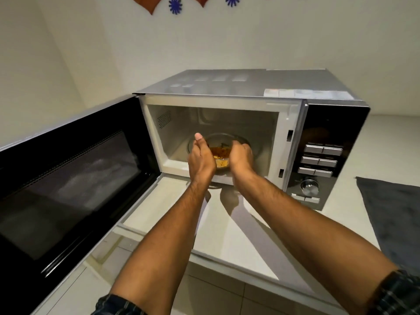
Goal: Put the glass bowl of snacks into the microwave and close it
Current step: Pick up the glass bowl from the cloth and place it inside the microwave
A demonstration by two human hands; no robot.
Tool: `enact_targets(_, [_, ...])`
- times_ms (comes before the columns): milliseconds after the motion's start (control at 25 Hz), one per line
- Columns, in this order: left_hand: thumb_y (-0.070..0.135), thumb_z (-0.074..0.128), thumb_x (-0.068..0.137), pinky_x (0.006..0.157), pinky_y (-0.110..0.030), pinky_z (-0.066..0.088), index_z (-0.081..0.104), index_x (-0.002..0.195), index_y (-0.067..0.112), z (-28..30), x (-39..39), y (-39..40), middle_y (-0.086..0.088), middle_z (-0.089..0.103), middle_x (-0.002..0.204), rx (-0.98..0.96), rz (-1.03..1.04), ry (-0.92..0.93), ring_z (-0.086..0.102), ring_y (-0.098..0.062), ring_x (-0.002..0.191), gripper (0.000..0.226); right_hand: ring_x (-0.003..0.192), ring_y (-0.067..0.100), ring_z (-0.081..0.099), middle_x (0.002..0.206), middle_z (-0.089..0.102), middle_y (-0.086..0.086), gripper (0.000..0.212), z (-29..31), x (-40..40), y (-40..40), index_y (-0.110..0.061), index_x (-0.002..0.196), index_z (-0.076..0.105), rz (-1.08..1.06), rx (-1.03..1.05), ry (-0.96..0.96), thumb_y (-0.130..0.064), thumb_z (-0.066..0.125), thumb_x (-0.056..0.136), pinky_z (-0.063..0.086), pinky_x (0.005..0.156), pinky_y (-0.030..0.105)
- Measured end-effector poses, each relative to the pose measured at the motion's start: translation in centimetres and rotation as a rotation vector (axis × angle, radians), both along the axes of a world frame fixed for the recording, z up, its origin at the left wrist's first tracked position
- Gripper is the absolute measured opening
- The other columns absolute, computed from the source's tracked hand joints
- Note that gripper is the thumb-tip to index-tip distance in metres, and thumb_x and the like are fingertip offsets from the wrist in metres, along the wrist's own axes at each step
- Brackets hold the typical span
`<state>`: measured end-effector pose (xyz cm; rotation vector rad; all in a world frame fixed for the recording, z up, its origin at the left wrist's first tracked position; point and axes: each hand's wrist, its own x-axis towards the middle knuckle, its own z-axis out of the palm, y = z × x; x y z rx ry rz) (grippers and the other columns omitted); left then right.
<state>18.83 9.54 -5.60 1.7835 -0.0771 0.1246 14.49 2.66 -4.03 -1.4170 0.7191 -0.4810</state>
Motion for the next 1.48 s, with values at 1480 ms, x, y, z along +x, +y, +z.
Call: enact_targets(1480, [0.028,0.037,0.102,0.065,-0.033,0.037,0.058,0.081,0.01,4.5,0.2,6.1,-0.007,0.06,0.077,0.549,0.031,-0.884,0.054,-0.024,0.07,0.034,0.101,0.013,0.057,0.116,0.06,-0.006,0.024,-2.9,-2.2,5.9,-0.028,0.123,0.054,-0.076,-0.297,-0.158,-0.034,0.054,0.1,0.049,0.083,0.028])
